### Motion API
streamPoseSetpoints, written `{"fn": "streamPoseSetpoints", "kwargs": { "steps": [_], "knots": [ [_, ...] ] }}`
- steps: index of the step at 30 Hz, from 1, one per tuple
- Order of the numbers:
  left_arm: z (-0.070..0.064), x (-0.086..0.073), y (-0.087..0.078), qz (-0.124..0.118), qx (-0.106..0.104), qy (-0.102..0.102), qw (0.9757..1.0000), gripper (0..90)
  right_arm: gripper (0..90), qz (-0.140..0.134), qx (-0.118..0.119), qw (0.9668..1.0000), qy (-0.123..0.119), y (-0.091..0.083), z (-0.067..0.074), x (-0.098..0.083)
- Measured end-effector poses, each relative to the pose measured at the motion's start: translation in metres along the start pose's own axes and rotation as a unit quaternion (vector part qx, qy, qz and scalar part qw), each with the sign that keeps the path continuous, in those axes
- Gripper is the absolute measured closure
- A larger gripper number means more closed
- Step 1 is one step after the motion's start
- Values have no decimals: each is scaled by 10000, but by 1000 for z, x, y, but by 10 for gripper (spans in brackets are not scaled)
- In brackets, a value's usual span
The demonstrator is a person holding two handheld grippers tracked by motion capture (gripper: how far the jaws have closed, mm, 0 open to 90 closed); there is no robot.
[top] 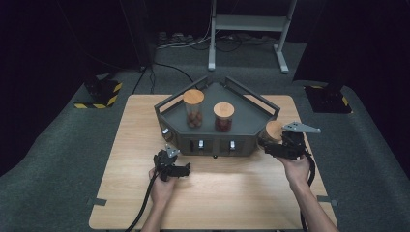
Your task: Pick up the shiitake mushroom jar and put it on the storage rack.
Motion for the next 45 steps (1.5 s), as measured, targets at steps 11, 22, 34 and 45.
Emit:
{"fn": "streamPoseSetpoints", "kwargs": {
  "steps": [11,22,34,45],
  "knots": [
    [0,0,0,-5,-1,-7,10000,44,252,26,-21,10000,-20,2,1,9],
    [0,0,0,-4,-2,-8,10000,45,253,16,-14,10000,-26,5,3,20],
    [0,0,0,-2,-1,-3,10000,44,253,34,-2,10000,-78,8,5,28],
    [0,0,0,0,-2,-2,10000,45,253,45,-1,9999,-128,10,6,36]
  ]
}}
Point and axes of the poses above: each handheld gripper's, and its own axes: y roughly forward along the jaws, x roughly out of its top, z roughly to its left, the point moved 8 cm from there along y, roughly forward along the jaws, and after that the axes turned 3 degrees about x, right-handed, at the moved point
